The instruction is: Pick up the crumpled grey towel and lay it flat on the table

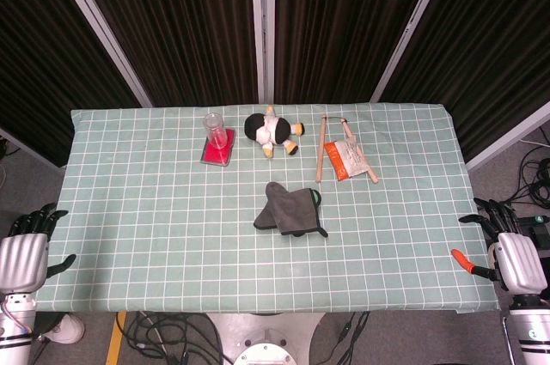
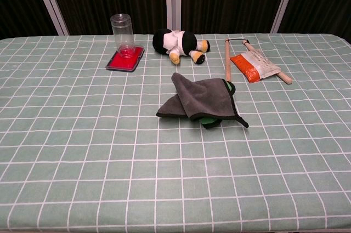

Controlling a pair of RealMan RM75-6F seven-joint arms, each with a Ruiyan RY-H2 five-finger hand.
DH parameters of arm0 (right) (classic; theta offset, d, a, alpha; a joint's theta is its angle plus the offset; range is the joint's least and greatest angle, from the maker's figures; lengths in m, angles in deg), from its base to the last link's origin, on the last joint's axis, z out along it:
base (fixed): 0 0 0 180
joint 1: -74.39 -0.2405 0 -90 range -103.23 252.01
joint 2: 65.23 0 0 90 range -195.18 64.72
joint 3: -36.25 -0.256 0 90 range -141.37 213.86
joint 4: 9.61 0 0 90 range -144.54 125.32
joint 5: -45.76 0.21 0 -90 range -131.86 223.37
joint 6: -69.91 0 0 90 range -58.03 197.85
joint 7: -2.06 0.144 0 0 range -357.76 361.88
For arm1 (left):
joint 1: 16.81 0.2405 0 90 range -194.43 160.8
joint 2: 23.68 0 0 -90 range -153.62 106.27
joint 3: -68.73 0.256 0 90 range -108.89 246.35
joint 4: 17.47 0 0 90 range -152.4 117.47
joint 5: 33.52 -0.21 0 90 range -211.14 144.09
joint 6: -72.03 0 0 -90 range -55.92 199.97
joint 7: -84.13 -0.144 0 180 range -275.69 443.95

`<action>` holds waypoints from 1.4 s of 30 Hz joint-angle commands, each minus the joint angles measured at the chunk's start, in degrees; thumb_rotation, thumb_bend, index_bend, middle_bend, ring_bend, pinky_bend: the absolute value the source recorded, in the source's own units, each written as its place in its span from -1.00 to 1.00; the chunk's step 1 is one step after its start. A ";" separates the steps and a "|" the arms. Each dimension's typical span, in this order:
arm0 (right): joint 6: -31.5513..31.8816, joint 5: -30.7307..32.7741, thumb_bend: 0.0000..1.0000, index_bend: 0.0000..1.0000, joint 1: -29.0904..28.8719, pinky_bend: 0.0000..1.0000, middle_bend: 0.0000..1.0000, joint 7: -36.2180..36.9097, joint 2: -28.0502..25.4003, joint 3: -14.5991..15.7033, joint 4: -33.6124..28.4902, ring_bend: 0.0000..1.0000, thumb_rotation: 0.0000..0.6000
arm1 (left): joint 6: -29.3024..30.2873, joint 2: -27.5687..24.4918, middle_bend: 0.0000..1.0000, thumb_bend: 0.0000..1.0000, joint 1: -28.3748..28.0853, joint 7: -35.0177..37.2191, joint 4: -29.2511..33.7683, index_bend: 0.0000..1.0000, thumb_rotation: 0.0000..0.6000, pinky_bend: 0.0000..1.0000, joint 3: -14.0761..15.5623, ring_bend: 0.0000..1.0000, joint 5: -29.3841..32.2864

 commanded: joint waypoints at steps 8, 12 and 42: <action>1.31 -0.97 -0.73 -0.32 0.75 -1.00 -0.80 1.10 -0.22 0.50 0.35 -1.00 1.00 | 0.95 -0.34 -0.47 -0.95 0.53 0.07 0.63 -0.39 1.00 -0.56 0.28 -0.56 -0.66; 1.93 -1.26 -0.73 -0.32 1.16 -1.00 -0.80 1.75 -0.28 0.69 0.62 -1.00 1.00 | 1.02 -0.54 -0.47 -0.95 0.63 0.04 1.02 -0.39 1.00 -0.56 0.36 -0.56 -0.80; -19.82 -3.23 -0.75 -0.14 -17.49 -1.00 -0.78 -3.09 11.30 -3.06 5.11 -1.00 1.00 | -0.27 -0.38 -0.47 -0.95 -0.01 1.22 0.46 -0.39 1.00 -0.56 0.24 -0.56 -0.83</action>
